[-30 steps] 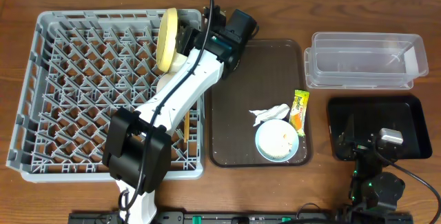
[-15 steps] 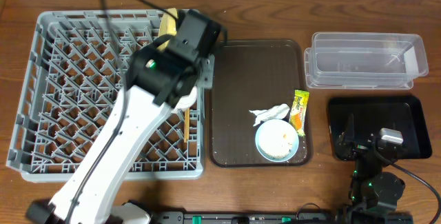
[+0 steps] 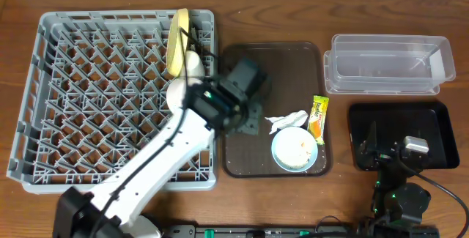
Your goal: Sort waste into correct bins and load items into the dishwasher rack
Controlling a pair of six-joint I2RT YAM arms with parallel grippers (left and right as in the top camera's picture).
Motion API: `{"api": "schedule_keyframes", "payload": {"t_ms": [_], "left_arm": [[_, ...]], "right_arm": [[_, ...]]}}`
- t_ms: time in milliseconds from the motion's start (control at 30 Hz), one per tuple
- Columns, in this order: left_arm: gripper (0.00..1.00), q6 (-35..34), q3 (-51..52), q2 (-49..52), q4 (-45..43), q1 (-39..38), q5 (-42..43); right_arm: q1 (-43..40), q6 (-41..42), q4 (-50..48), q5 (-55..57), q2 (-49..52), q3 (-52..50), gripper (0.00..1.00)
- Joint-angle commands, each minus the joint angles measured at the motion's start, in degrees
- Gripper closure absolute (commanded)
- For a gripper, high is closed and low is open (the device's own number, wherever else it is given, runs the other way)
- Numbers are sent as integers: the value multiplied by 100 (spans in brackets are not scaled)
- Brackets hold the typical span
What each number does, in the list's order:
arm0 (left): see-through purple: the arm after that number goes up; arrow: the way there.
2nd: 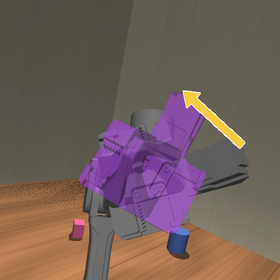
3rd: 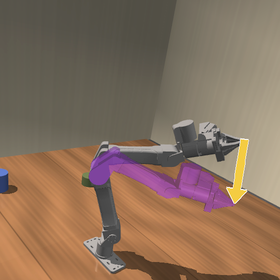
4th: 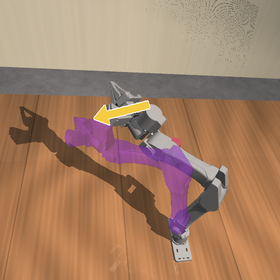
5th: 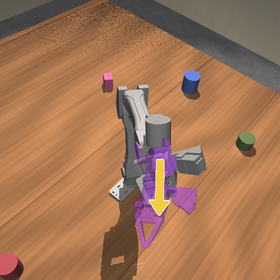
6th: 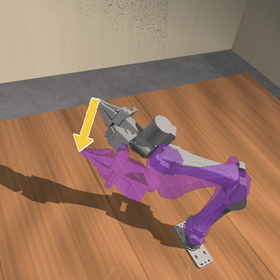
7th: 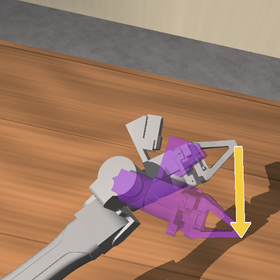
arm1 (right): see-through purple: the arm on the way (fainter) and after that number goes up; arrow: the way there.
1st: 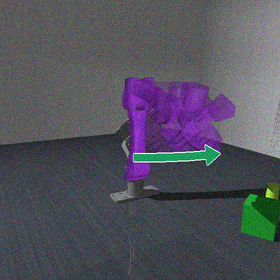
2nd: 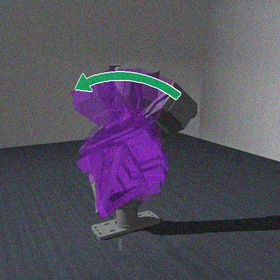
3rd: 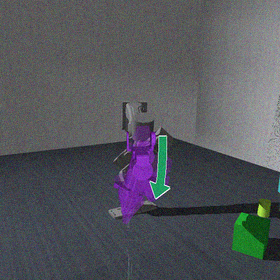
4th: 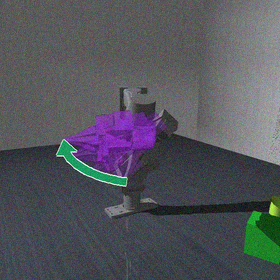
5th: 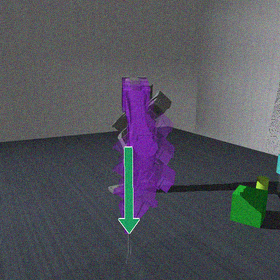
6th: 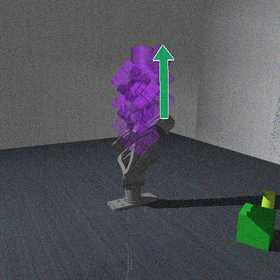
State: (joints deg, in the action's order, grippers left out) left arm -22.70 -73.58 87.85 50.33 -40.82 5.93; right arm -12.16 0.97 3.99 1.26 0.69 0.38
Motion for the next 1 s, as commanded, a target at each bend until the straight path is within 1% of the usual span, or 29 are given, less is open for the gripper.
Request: {"api": "schedule_keyframes", "payload": {"t_ms": [0, 133, 200, 233, 300, 400, 500, 600, 633, 667, 833, 967], "left_arm": [[52, -299, 601, 20, -472, -282, 72], [51, -317, 964, 22, -898, -511, 68], [51, -315, 973, 22, -907, -529, 46], [48, -313, 968, 13, -907, -527, 17], [42, -313, 905, -63, -763, -461, -225], [40, -313, 647, -374, -236, -227, -802], [36, -319, 350, -931, 337, 278, -1412], [33, -313, 267, -1652, 540, 1180, -1676], [33, -308, 267, -1746, 551, 1327, -1687], [33, -308, 267, -1958, 595, 1683, -1718], [16, -249, 269, -2636, 713, 3272, -1716], [14, -249, 273, -2885, 734, 4098, -1716]], "right_arm": [[-42, -42, 17, 13, -37, -7, 1], [-42, -42, 17, 15, -37, -7, 1], [-42, -42, 17, 15, -37, -7, 1], [-42, -42, 17, 15, -37, -7, 1], [-42, -42, 17, 15, -37, -7, 1], [-42, -42, 17, 15, -37, -7, 1], [-42, -42, 17, 15, -37, -7, 1], [-42, -42, 17, 15, -37, -7, 1], [-42, -42, 17, 15, -37, -7, 1], [-42, -42, 17, 15, -37, -7, 1], [-42, -42, 17, 15, -37, -7, 1], [-42, -42, 17, 15, -37, -7, 1]]}}
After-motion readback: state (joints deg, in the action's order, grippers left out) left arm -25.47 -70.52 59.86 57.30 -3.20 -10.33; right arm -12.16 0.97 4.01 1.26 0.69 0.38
